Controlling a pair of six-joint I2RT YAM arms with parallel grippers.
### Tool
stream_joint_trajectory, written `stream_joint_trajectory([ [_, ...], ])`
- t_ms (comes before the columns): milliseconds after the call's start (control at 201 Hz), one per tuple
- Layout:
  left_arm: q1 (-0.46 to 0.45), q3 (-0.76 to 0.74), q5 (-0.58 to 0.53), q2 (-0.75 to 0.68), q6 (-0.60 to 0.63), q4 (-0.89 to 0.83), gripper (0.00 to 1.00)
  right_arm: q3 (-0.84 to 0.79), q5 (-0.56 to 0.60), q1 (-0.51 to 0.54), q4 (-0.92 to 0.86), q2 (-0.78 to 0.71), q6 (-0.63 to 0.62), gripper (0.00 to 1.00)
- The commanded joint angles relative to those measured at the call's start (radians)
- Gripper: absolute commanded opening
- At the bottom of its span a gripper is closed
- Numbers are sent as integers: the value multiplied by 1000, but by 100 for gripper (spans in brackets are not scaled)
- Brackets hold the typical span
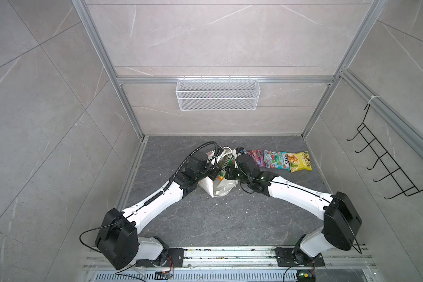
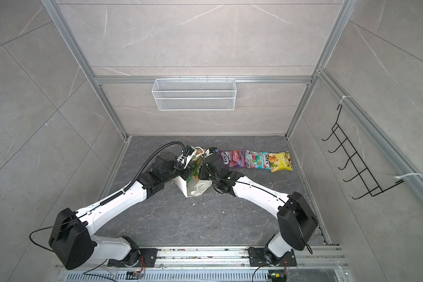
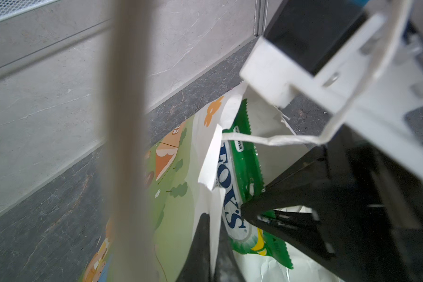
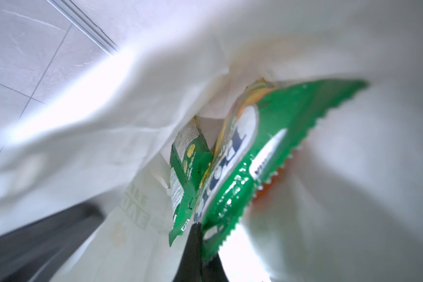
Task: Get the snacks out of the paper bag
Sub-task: 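Close the right gripper on the green Fox's Spring Tea packet, then lift the green packet out of the bag with the right gripper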
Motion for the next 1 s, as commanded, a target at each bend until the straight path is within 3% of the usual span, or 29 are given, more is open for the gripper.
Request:
stream_joint_trajectory([
  [0, -2, 48, -25, 4, 27, 30, 0, 26, 14, -5, -65, -46, -56, 0],
  [398, 0, 60, -42, 18, 33, 22, 0, 77, -85, -7, -83, -141, -123, 0],
  [995, 0, 74, -69, 9, 29, 20, 0, 123, -129, -11, -31, -264, -160, 0],
])
